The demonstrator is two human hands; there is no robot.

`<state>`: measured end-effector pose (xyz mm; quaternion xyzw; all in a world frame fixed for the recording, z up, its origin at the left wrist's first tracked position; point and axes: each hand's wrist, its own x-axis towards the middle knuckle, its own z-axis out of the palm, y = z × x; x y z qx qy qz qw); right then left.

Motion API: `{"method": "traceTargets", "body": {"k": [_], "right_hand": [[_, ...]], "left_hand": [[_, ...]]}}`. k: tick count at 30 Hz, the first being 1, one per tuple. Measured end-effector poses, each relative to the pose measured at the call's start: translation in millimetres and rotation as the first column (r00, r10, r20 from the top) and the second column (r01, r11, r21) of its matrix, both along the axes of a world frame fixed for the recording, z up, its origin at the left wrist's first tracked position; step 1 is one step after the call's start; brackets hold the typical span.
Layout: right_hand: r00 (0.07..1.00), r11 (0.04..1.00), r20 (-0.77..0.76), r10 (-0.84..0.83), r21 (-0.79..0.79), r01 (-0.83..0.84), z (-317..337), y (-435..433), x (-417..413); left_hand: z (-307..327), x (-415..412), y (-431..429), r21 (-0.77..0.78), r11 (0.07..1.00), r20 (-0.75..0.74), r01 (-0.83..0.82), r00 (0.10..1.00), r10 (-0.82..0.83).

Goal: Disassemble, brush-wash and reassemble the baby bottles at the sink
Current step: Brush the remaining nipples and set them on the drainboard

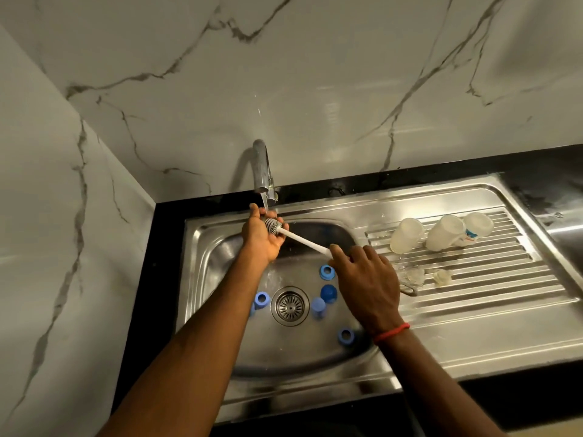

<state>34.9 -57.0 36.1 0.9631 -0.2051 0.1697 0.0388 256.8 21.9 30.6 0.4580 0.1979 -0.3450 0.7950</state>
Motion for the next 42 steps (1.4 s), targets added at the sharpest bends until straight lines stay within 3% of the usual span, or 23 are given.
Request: {"method": "traceTargets", "body": {"k": [2, 3, 4, 5, 6, 7, 8, 9, 10, 11, 12, 13, 14, 15, 16, 21, 27, 30, 33, 37, 42], "right_hand": [[0.999, 0.979, 0.009, 0.042, 0.201, -0.043, 5, -1, 2], [0.999, 0.885, -0.013, 0.034, 0.465, -0.024, 8, -2, 4], [0.999, 0.645, -0.031, 0.022, 0.764, 0.009, 10, -4, 5], [0.998, 0.298, -0.070, 0.001, 0.952, 0.066, 12, -5, 4], [0.994, -0.029, -0.114, -0.004, 0.993, 0.113, 13, -8, 1], [0.989, -0.246, -0.147, -0.003, 0.959, 0.142, 14, -14, -2], [0.986, -0.344, -0.167, 0.007, 0.925, 0.159, 16, -19, -5], [0.983, -0.352, -0.181, 0.013, 0.920, 0.174, 16, -23, -6], [0.982, -0.241, -0.186, 0.004, 0.953, 0.182, 15, -24, -8], [0.983, 0.020, -0.183, -0.010, 0.983, 0.183, 12, -23, -8], [0.986, 0.394, -0.167, -0.026, 0.905, 0.164, 7, -20, -9], [0.992, 0.738, -0.117, -0.046, 0.665, 0.112, -2, -16, -9], [0.998, 0.919, -0.048, -0.035, 0.391, 0.051, -13, -9, -12], [1.000, 0.984, 0.002, 0.005, 0.178, -0.005, -19, -1, -14], [0.999, 0.996, 0.031, 0.045, 0.073, -0.047, -22, 4, -16], [0.998, 0.999, 0.041, 0.045, 0.002, -0.045, -15, 5, -9], [0.995, 0.969, -0.031, 0.092, 0.232, -0.083, 1, 7, -4], [0.988, 0.936, -0.101, 0.115, 0.345, -0.074, 2, 6, -5], [0.990, 0.876, -0.123, 0.073, 0.482, -0.005, 8, 3, -7], [0.991, 0.645, -0.132, -0.034, 0.754, 0.123, 16, -8, -6], [0.997, 0.668, -0.067, -0.040, 0.740, 0.076, 18, -10, -6]], "left_hand": [[3, 0, 0, -0.147, 0.988, -0.030, -0.043, 0.999, 0.039], [4, 0, 1, -0.197, 0.979, -0.037, -0.049, 0.998, 0.043], [5, -1, 1, -0.226, 0.973, -0.040, -0.041, 0.999, 0.033], [3, -2, 3, -0.246, 0.969, -0.041, -0.027, 0.999, 0.017], [1, -4, 4, -0.277, 0.961, -0.041, -0.005, 0.999, -0.006], [-1, -8, 5, -0.301, 0.953, -0.039, 0.022, 0.999, -0.035], [-3, -11, 5, -0.307, 0.951, -0.041, 0.044, 0.997, -0.060], [-4, -14, 4, -0.289, 0.956, -0.044, 0.055, 0.997, -0.070], [-5, -15, 1, -0.249, 0.967, -0.048, 0.054, 0.997, -0.068], [-6, -16, -2, -0.187, 0.982, -0.050, 0.039, 0.998, -0.050], [-6, -17, -5, -0.117, 0.993, -0.052, 0.017, 0.998, -0.023], [-6, -16, -8, -0.052, 0.999, -0.051, -0.010, 0.999, 0.007], [-3, -15, -11, -0.005, 0.999, -0.047, -0.040, 0.998, 0.039], [1, -13, -13, 0.025, 0.997, -0.047, -0.069, 0.996, 0.071], [4, -10, -15, 0.049, 0.994, -0.056, -0.097, 0.993, 0.099], [5, 10, -9, 0.140, 0.973, -0.157, -0.185, 0.966, 0.206], [-14, 23, 3, 0.130, 0.947, -0.249, -0.294, 0.915, 0.318], [-20, 18, 8, 0.129, 0.964, -0.244, -0.233, 0.935, 0.259], [-22, 16, 13, 0.043, 0.995, -0.186, -0.085, 0.978, 0.091], [-26, 11, 20, -0.208, 0.975, -0.101, 0.072, 0.990, -0.095], [-28, 4, 17, -0.239, 0.965, 0.008, 0.108, 0.994, -0.109]]}}
